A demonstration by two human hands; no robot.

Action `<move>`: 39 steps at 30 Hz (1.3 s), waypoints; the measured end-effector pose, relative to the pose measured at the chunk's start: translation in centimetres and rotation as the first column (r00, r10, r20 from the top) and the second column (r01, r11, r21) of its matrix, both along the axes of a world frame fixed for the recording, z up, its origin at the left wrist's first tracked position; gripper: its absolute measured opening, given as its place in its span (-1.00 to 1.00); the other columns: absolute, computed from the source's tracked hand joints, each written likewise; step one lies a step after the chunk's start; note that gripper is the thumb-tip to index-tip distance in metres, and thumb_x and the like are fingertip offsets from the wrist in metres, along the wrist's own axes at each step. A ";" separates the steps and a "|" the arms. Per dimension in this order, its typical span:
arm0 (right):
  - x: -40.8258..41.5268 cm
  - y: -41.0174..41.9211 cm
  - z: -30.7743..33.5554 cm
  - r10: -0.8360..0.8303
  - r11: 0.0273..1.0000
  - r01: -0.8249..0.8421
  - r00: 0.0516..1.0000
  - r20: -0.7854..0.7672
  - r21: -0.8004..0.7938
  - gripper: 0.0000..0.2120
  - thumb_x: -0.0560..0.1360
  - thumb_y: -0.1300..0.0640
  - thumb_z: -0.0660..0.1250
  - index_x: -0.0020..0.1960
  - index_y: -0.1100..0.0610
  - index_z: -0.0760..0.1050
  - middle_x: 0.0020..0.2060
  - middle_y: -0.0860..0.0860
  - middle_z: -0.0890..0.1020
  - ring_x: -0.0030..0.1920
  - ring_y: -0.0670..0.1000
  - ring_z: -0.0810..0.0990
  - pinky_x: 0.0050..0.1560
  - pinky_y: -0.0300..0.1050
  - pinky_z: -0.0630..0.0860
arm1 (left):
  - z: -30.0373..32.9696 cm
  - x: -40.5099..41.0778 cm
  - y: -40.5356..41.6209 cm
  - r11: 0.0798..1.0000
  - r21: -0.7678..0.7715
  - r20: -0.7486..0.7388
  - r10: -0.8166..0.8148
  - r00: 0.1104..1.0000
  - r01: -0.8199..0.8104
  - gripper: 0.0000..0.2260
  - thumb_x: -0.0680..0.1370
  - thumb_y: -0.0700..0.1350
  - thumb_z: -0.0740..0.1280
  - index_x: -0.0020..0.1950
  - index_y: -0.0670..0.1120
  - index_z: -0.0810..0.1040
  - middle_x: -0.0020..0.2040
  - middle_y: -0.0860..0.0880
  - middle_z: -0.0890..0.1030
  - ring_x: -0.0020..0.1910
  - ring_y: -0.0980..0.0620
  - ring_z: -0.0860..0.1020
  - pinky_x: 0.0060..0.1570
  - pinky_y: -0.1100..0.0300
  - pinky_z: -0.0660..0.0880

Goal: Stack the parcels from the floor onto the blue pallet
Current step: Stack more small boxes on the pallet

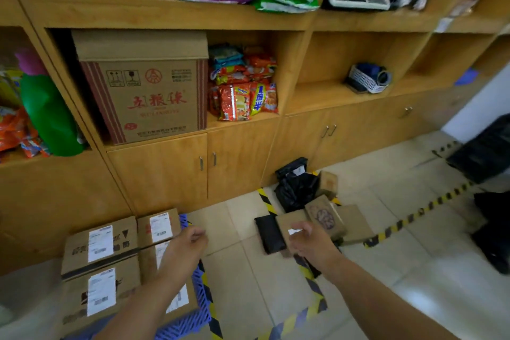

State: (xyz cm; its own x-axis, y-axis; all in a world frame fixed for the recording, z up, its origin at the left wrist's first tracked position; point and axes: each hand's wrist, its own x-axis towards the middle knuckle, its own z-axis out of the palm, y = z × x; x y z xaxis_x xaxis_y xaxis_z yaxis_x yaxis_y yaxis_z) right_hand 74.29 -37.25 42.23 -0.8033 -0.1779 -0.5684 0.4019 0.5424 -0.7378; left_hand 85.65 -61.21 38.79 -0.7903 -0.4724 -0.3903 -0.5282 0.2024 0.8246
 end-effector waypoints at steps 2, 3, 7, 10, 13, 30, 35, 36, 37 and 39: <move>-1.1 4.1 1.3 -0.005 1.000 0.005 1.000 -0.008 0.013 -0.75 0.41 0.32 0.31 0.07 0.17 0.44 -0.21 0.12 0.52 -0.31 -0.02 0.49 -0.35 -0.23 0.40 | 0.8 -2.0 3.5 1.000 0.007 -0.012 -0.022 1.000 0.023 -0.88 0.59 -0.08 0.23 0.10 0.02 0.48 0.06 -0.02 0.54 0.08 0.00 0.50 0.01 0.17 0.38; -1.7 6.2 1.7 0.019 0.999 -0.017 0.999 -0.049 0.050 -0.76 0.44 0.29 0.31 0.08 0.12 0.44 -0.13 0.10 0.54 -0.24 -0.03 0.50 -0.24 -0.20 0.47 | 1.2 -3.1 5.3 0.999 0.008 -0.012 -0.037 0.999 0.037 -0.88 0.58 -0.08 0.24 0.10 0.01 0.49 0.07 -0.04 0.56 0.09 -0.01 0.51 0.02 0.18 0.37; -4.8 14.6 2.3 0.057 0.993 -0.040 0.988 -0.145 0.113 -0.77 0.52 0.27 0.27 0.14 0.05 0.47 0.03 0.06 0.57 0.01 0.05 0.55 0.15 0.01 0.52 | 2.0 -7.0 12.3 0.998 0.018 -0.022 -0.068 0.997 0.068 -0.90 0.57 -0.09 0.26 0.06 0.05 0.50 0.05 -0.07 0.61 0.05 -0.01 0.54 0.00 0.18 0.38; -7.0 19.7 2.4 0.009 0.993 0.010 0.986 -0.164 0.114 -0.85 0.51 0.26 0.29 0.05 0.10 0.51 -0.08 0.04 0.59 -0.05 0.06 0.56 0.01 -0.04 0.53 | 2.1 -9.4 17.4 0.995 0.031 -0.035 -0.089 0.995 0.090 -0.89 0.56 -0.13 0.25 0.03 0.05 0.48 0.00 -0.05 0.60 -0.02 0.00 0.54 -0.11 0.19 0.37; -8.8 23.6 2.8 -0.127 0.988 0.136 0.985 -0.118 0.074 -0.84 0.49 0.33 0.25 -0.03 0.11 0.49 -0.22 0.11 0.55 -0.13 0.11 0.51 -0.20 -0.05 0.40 | 2.0 -11.1 21.5 0.991 0.047 -0.017 -0.123 0.992 0.124 -0.87 0.55 -0.15 0.25 0.04 0.04 0.49 -0.03 -0.01 0.59 -0.01 0.01 0.54 -0.15 0.23 0.37; -24.2 36.6 3.7 -0.290 0.951 0.301 0.948 -0.135 0.068 -0.78 0.50 0.26 0.26 0.14 0.14 0.48 -0.06 0.11 0.62 -0.07 0.02 0.60 -0.17 -0.22 0.50 | 0.1 -32.7 31.9 0.961 0.180 -0.007 -0.214 0.977 0.212 -0.86 0.56 -0.08 0.27 0.11 -0.02 0.47 0.03 -0.10 0.57 0.06 -0.08 0.54 0.15 -0.03 0.48; -31.5 39.4 3.6 -0.347 0.933 0.355 0.931 -0.112 0.061 -0.76 0.52 0.28 0.26 0.18 0.20 0.48 -0.06 0.12 0.59 -0.11 0.03 0.59 -0.24 -0.23 0.48 | -0.2 -41.8 34.5 0.958 0.200 0.046 -0.220 0.974 0.207 -0.66 0.57 -0.03 0.27 0.31 -0.09 0.40 0.16 -0.10 0.54 0.10 -0.08 0.54 0.16 -0.04 0.48; -32.9 39.8 3.4 -0.351 0.932 0.357 0.931 -0.101 0.057 -0.77 0.52 0.28 0.25 0.17 0.20 0.48 -0.05 0.13 0.59 -0.10 0.03 0.59 -0.24 -0.24 0.48 | -0.4 -43.5 34.9 0.958 0.190 0.061 -0.231 0.971 0.216 -0.65 0.57 -0.03 0.26 0.33 -0.10 0.39 0.17 -0.10 0.55 0.10 -0.08 0.55 0.15 -0.02 0.48; -34.2 40.1 3.1 -0.357 0.931 0.362 0.930 -0.090 0.052 -0.77 0.52 0.27 0.25 0.17 0.19 0.48 -0.04 0.13 0.59 -0.10 0.03 0.59 -0.24 -0.24 0.48 | -0.4 -45.0 35.4 0.957 0.184 0.073 -0.243 0.967 0.226 -0.65 0.58 -0.04 0.26 0.34 -0.11 0.39 0.17 -0.10 0.55 0.09 -0.08 0.55 0.14 0.00 0.48; -36.6 40.9 2.5 -0.365 0.929 0.368 0.929 -0.066 0.043 -0.78 0.52 0.26 0.25 0.16 0.18 0.48 -0.03 0.13 0.60 -0.08 0.02 0.59 -0.20 -0.23 0.50 | -0.3 -47.8 36.5 0.953 0.192 0.095 -0.255 0.962 0.234 -0.66 0.59 -0.09 0.24 0.34 -0.15 0.38 0.14 -0.11 0.54 0.08 -0.09 0.56 0.13 0.04 0.46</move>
